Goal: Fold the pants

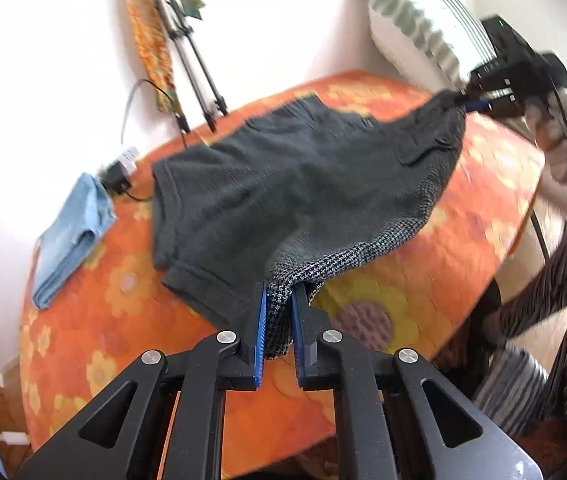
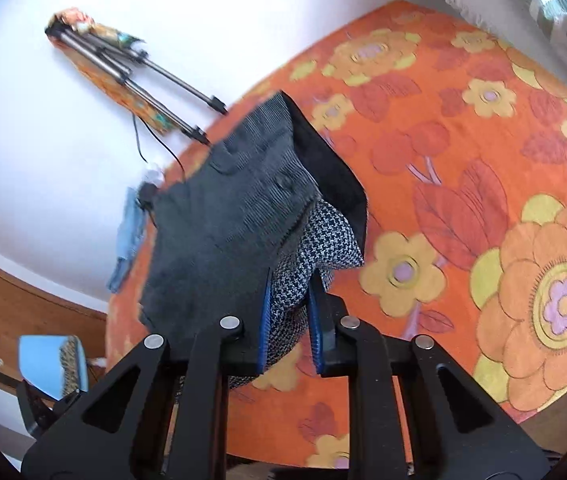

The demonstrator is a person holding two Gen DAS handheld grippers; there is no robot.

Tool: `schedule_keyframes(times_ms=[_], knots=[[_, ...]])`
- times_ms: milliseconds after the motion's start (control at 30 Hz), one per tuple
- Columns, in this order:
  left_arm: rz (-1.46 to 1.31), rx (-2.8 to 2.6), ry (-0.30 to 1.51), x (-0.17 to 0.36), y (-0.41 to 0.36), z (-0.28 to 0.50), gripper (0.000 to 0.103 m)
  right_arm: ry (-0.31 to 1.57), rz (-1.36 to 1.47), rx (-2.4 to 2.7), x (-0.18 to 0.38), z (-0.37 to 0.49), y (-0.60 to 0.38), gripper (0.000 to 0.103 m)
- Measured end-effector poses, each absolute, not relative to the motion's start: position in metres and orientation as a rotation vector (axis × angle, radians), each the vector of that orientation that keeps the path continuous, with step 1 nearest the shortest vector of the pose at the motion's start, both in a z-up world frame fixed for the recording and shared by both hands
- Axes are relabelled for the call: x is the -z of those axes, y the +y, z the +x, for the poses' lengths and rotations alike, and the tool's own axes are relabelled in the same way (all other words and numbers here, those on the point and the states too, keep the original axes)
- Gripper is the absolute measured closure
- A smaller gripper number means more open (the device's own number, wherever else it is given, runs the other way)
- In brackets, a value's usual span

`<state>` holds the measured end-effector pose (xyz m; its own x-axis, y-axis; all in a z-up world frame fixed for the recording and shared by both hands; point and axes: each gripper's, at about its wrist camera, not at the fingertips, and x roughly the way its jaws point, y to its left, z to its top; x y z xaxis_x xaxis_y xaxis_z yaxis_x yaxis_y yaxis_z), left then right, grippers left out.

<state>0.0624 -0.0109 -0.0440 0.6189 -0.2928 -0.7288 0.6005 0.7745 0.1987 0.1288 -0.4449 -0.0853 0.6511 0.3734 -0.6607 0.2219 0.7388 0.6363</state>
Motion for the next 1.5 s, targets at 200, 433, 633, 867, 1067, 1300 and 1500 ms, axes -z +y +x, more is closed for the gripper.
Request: schedule_keyframes(times_ms=[200, 433, 633, 867, 1067, 1300, 1500], knots=[[0.430, 0.491, 0.669, 0.015, -0.002, 0.102, 0.093, 0.817, 0.749, -0.114, 0.050, 0.164, -0.438, 0.087], [0.363, 0.445, 0.654, 0.001, 0.006, 0.175, 0.093, 0.799, 0.701, -0.114, 0.026, 0.228, -0.429, 0.087], [0.340, 0.423, 0.672, 0.003, 0.006, 0.241, 0.093, 0.826, 0.663, -0.084, 0.028, 0.299, -0.424, 0.087], [0.352, 0.388, 0.699, 0.021, -0.003, 0.318, 0.093, 0.898, 0.631, -0.030, 0.056, 0.377, -0.421, 0.088], [0.352, 0.375, 0.761, 0.048, -0.008, 0.368, 0.093, 0.964, 0.582, 0.001, 0.086, 0.418, -0.415, 0.088], [0.355, 0.367, 0.815, 0.074, -0.013, 0.395, 0.093, 1.020, 0.569, 0.003, 0.112, 0.442, -0.416, 0.084], [0.348, 0.354, 0.829, 0.082, -0.013, 0.403, 0.093, 0.950, 0.637, -0.032, 0.101, 0.423, -0.442, 0.044]])
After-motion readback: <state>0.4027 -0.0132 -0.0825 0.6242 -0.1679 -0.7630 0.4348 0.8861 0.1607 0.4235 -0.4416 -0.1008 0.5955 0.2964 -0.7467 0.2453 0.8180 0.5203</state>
